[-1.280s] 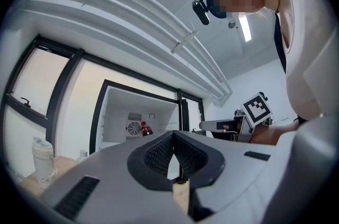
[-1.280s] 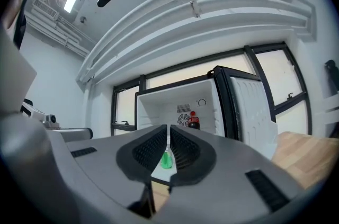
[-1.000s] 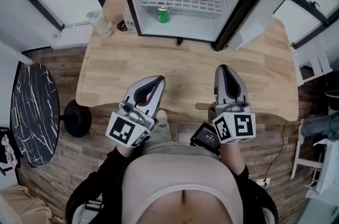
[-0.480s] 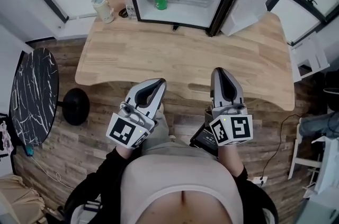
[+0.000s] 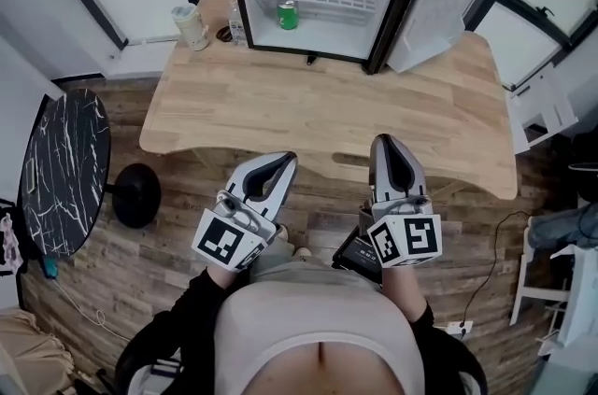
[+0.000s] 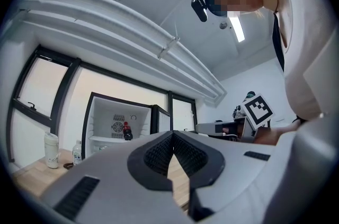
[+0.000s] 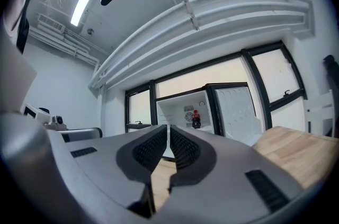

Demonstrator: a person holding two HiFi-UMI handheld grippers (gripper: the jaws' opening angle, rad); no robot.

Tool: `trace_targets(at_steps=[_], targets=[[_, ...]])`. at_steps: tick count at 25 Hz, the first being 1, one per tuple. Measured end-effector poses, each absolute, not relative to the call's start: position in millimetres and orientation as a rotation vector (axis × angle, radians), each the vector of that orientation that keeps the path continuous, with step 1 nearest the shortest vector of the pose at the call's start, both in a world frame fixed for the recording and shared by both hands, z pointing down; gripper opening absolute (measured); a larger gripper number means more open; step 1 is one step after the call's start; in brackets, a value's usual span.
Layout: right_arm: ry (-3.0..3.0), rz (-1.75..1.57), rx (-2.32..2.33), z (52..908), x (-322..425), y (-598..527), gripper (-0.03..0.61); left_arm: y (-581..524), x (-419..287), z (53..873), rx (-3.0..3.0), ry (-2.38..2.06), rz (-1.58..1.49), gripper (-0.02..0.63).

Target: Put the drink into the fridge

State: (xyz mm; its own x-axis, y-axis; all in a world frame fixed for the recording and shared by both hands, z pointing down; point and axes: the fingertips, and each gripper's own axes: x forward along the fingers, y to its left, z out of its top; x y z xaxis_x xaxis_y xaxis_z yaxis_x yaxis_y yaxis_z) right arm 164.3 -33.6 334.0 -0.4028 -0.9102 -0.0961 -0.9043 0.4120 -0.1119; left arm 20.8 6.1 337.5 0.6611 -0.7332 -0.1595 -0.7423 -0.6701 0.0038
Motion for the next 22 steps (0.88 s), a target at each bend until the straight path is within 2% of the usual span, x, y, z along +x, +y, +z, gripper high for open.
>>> trace_targets(at_steps=[7, 17, 22], targets=[[2.615, -0.135, -1.554, 358, 144, -23, 0.04, 24, 9, 348, -2.794, 1.327, 0.234, 0.005], [2.589, -0.084, -1.587, 342, 135, 10, 0.04, 50, 1, 329, -2.786, 1.25, 0.277, 0.005], [2.599, -0.117, -1.595, 349, 103, 47, 0.04, 90, -29, 328, -2.788, 1.253, 0.286, 0.005]])
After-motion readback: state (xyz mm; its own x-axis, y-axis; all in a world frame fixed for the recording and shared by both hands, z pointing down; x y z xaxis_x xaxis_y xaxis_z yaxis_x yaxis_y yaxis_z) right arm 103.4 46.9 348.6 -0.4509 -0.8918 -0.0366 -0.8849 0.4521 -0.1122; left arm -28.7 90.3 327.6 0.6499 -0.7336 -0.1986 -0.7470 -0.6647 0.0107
